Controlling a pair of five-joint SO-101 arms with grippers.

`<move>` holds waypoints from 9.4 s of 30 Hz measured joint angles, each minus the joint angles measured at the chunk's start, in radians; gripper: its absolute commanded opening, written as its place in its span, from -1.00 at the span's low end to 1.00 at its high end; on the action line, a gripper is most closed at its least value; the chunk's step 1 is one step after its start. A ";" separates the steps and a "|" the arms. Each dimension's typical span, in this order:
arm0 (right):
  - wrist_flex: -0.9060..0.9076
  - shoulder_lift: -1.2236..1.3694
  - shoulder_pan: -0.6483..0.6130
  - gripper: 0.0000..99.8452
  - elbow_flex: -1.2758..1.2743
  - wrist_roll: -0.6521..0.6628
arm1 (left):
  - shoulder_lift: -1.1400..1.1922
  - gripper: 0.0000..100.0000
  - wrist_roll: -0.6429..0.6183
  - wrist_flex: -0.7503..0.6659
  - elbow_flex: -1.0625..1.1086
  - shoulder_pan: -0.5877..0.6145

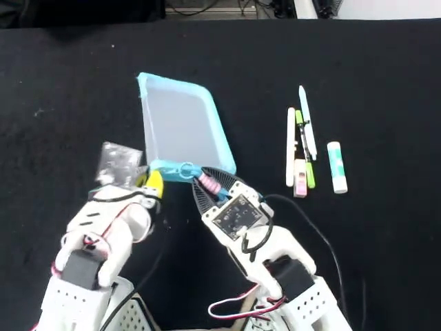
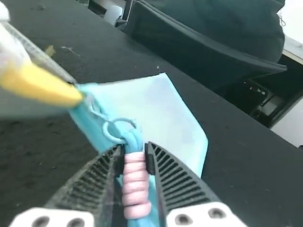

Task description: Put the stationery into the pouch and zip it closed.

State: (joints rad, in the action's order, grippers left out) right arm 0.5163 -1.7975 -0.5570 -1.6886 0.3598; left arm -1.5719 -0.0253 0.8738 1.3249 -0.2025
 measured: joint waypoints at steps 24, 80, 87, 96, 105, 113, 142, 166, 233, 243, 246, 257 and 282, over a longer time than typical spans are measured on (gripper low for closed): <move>0.497 0.000 0.035 -0.98 0.454 0.068 | 0.002 -0.94 0.026 0.117 -0.256 0.149; 0.631 0.792 0.295 -0.98 1.039 0.080 | 0.876 -0.94 0.044 0.690 -1.092 0.270; 0.614 0.806 0.311 -0.98 1.005 0.080 | 0.790 -0.94 0.218 0.535 -0.868 0.270; 0.638 0.806 0.311 -0.98 0.974 0.080 | 0.720 -0.94 0.250 0.468 -0.796 0.269; 0.644 0.806 0.316 -0.92 0.881 0.077 | 0.641 -0.94 0.017 0.284 -0.638 0.269; 0.931 0.810 0.347 -0.69 1.037 0.078 | 0.578 -0.94 -0.063 0.100 -0.451 0.278; 0.681 1.576 0.608 -0.71 1.329 -0.063 | -0.074 -0.94 -0.164 0.020 0.032 0.282; 0.891 2.604 0.631 -0.71 2.421 -0.068 | -0.210 -0.94 -0.166 0.020 0.112 0.282; 1.200 3.170 0.555 -0.70 3.308 -0.054 | -0.210 -0.94 -0.166 0.020 0.112 0.290; 1.201 3.172 0.586 -0.70 3.308 0.006 | -0.210 -0.94 -0.166 0.020 0.112 0.292; 1.201 3.172 0.595 -0.70 3.308 0.006 | -0.210 -0.94 -0.166 0.020 0.112 0.292; 1.163 3.173 0.601 -0.71 3.308 0.012 | -0.210 -0.94 -0.166 0.020 0.112 0.292; 1.218 3.118 0.638 -0.98 3.268 -0.143 | -0.210 -0.94 -0.166 0.020 0.112 0.292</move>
State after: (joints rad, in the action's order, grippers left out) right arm 1.7346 1.3203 0.0813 1.5796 0.2171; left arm -1.7822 -0.1910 0.8938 1.4369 0.0890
